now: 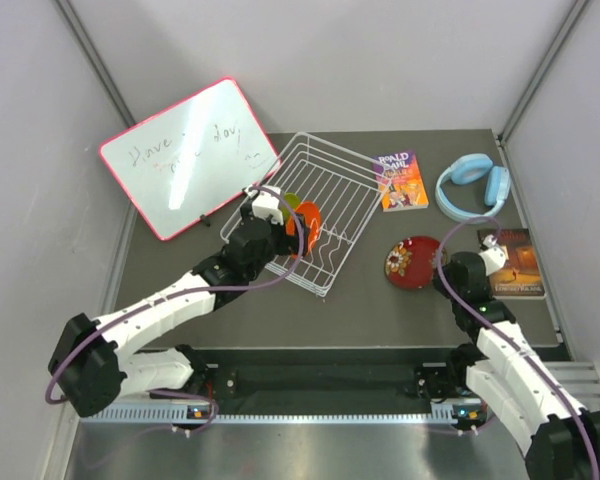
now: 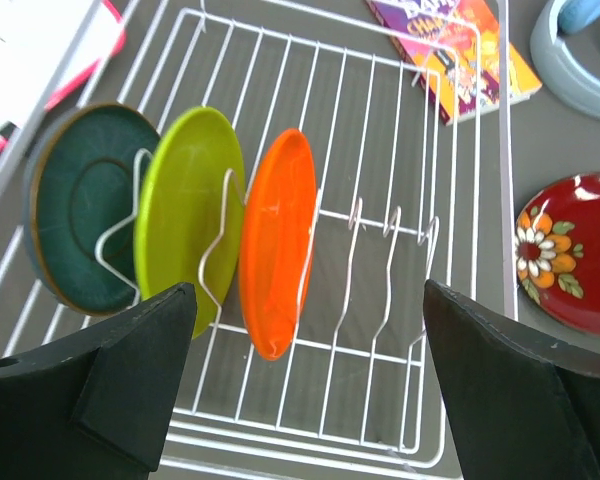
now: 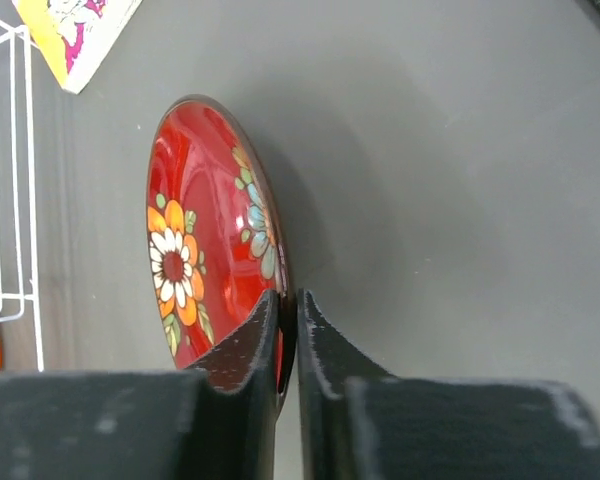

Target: Unload the plates from the dish rack

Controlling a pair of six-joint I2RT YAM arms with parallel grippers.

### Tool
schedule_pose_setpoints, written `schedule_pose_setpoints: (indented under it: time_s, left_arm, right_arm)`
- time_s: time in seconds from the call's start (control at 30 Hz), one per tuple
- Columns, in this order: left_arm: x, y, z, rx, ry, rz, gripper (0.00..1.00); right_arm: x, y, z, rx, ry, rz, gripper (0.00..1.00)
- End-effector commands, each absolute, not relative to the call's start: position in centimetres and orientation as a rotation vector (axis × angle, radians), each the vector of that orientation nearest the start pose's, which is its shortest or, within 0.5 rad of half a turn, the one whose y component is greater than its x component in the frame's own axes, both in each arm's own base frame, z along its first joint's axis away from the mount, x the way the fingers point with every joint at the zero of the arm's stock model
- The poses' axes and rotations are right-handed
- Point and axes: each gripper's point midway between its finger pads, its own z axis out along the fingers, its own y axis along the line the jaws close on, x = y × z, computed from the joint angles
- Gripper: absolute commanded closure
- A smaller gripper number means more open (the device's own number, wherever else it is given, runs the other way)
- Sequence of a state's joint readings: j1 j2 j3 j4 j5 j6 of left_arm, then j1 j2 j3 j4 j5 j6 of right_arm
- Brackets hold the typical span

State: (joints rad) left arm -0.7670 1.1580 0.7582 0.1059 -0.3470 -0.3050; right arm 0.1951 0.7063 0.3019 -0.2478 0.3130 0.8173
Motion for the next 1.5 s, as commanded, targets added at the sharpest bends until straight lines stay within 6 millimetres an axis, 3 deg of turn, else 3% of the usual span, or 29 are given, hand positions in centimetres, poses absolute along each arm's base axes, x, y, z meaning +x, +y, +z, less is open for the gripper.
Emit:
schedule_pose_setpoints:
  time_s: [0.0,0.07,0.3,0.43,0.5,0.63,0.83,0.87,0.9,1.0,1.03,1.1,1.13,1.23,1.3,1.47]
  left_arm:
    - [31.6,-24.4,20.6,0.188,1.842,-0.478,0.01]
    - [31.7,-24.4,20.4,0.178,1.839,-0.476,0.02]
    - [32.3,-24.1,20.7,0.17,1.816,-0.452,0.03]
    - [32.9,-23.7,20.7,0.164,1.806,-0.42,0.02]
    - [33.3,-23.6,20.8,0.16,1.802,-0.409,0.02]
    - [33.9,-24.2,20.3,0.182,1.812,-0.402,0.06]
    - [35.0,-24.9,18.3,0.189,1.835,-0.37,0.16]
    - [35.2,-24.9,18.1,0.186,1.837,-0.361,0.2]
    - [35.4,-25.1,17.4,0.196,1.846,-0.35,0.33]
    - [36.0,-25.3,16.6,0.196,1.853,-0.33,0.42]
    - [36.0,-25.3,16.5,0.199,1.854,-0.328,0.52]
    - [36.2,-25.2,16.2,0.19,1.857,-0.313,0.62]
    - [36.2,-25.2,16.1,0.192,1.859,-0.311,0.73]
    - [36.1,-25.1,16.0,0.186,1.863,-0.308,0.85]
    - [36.1,-24.9,16.0,0.184,1.865,-0.295,1.0]
    - [36.5,-23.8,16.7,0.196,1.841,-0.214,1.0]
  right_arm:
    - [24.8,2.6,4.8,0.854,2.11,0.258,0.77]
    - [25.0,2.6,3.7,0.851,2.165,0.281,0.73]
    - [25.3,2.8,2.6,0.874,2.198,0.283,0.73]
    - [25.3,2.6,3.1,0.877,2.181,0.278,0.61]
    - [25.2,2.5,3.7,0.872,2.157,0.284,0.53]
    - [24.6,2.1,5.2,0.854,2.115,0.279,0.53]
    - [23.6,2.3,9.1,0.774,2.026,0.332,0.52]
    - [23.4,2.5,10.1,0.746,1.996,0.35,0.52]
    - [23.2,2.5,10.6,0.739,1.987,0.358,0.53]
    - [22.6,2.9,12.0,0.691,1.957,0.394,0.53]
    - [22.5,3.0,12.4,0.687,1.951,0.401,0.54]
    - [22.3,3.3,12.9,0.667,1.943,0.422,0.55]
    - [22.4,3.5,13.1,0.661,1.94,0.432,0.56]
    - [22.5,3.6,12.5,0.647,1.952,0.434,0.56]
    - [22.5,3.6,12.0,0.637,1.971,0.417,0.56]
    - [22.8,3.7,12.0,0.61,1.997,0.407,0.55]
